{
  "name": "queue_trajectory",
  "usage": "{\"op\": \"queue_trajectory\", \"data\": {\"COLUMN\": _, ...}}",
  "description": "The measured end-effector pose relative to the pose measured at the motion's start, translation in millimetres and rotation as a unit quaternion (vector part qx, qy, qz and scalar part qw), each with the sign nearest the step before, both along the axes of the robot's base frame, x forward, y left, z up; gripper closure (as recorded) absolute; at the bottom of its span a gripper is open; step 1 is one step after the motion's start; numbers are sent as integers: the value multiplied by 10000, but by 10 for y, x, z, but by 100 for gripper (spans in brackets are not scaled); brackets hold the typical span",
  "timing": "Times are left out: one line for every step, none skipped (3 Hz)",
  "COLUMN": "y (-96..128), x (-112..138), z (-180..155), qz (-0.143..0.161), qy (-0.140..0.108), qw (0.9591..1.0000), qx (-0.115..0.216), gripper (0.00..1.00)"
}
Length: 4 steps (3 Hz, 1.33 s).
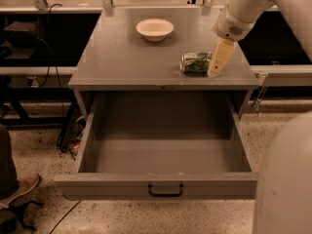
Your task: Place green can into top drawer
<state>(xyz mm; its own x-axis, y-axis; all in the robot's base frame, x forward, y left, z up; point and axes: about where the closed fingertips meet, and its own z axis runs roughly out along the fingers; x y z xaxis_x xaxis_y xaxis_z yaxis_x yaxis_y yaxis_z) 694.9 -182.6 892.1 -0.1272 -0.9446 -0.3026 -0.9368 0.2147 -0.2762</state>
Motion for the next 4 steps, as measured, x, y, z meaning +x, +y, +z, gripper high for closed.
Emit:
{"op": "queue_trajectory", "data": {"y": 38, "x": 168, "z": -208, "qz": -16, "qy": 177, "qw": 9998, "qx": -35, "gripper": 0}}
{"op": "queue_trajectory", "data": {"y": 98, "x": 274, "z": -452, "qz": 6, "qy": 426, "qw": 9991, "qx": -60, "gripper": 21}}
{"op": "queue_trajectory", "data": {"y": 121, "x": 304, "z": -546, "qz": 26, "qy": 538, "qw": 9985, "qx": -70, "gripper": 44}}
{"op": "queue_trajectory", "data": {"y": 139, "x": 310, "z": -575, "qz": 44, "qy": 609, "qw": 9981, "qx": -74, "gripper": 67}}
